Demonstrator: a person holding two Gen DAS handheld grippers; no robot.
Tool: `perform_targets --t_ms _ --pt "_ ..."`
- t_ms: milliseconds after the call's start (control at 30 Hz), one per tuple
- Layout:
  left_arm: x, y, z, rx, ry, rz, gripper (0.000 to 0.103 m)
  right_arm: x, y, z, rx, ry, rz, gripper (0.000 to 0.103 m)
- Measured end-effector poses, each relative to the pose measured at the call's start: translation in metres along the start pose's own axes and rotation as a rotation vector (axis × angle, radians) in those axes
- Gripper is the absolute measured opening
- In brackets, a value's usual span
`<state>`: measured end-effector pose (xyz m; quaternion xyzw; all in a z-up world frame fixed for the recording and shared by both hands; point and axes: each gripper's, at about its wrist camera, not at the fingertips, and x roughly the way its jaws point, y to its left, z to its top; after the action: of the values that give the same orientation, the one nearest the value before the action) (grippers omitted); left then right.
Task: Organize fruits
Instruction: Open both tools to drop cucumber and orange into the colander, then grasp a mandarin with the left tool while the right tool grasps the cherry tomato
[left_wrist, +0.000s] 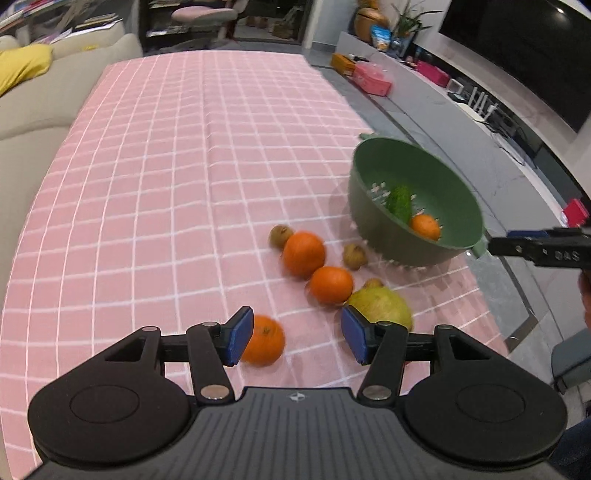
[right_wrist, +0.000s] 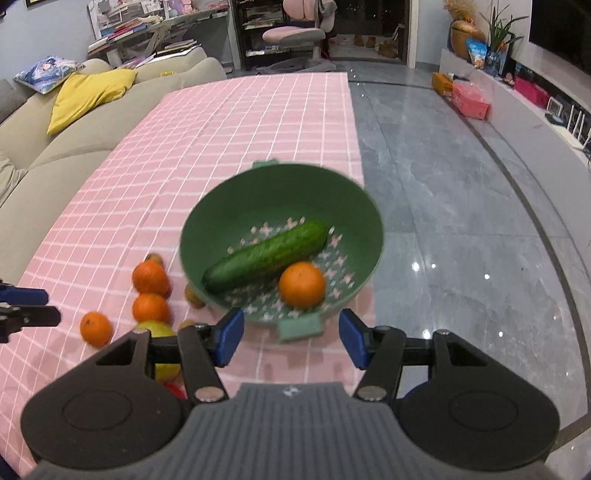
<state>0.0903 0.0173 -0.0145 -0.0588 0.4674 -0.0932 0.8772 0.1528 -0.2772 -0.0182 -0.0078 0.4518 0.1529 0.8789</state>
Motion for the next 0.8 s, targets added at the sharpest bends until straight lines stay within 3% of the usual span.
perform_targets --t_ms 200,500,800 --pt "0.003 0.000 0.000 0.035 0.000 0.025 0.065 0.017 0.025 -0.019 -0.014 0.060 0.059 0.055" --pt "0.021 0.007 -0.009 0.054 0.055 0.055 0.065 0.045 0.076 -0.046 -0.184 0.156 0.127 0.054" --pt "0.035 0.007 -0.015 0.084 0.088 0.076 0.065 0.059 0.096 -0.060 -0.284 0.194 0.164 0.043"
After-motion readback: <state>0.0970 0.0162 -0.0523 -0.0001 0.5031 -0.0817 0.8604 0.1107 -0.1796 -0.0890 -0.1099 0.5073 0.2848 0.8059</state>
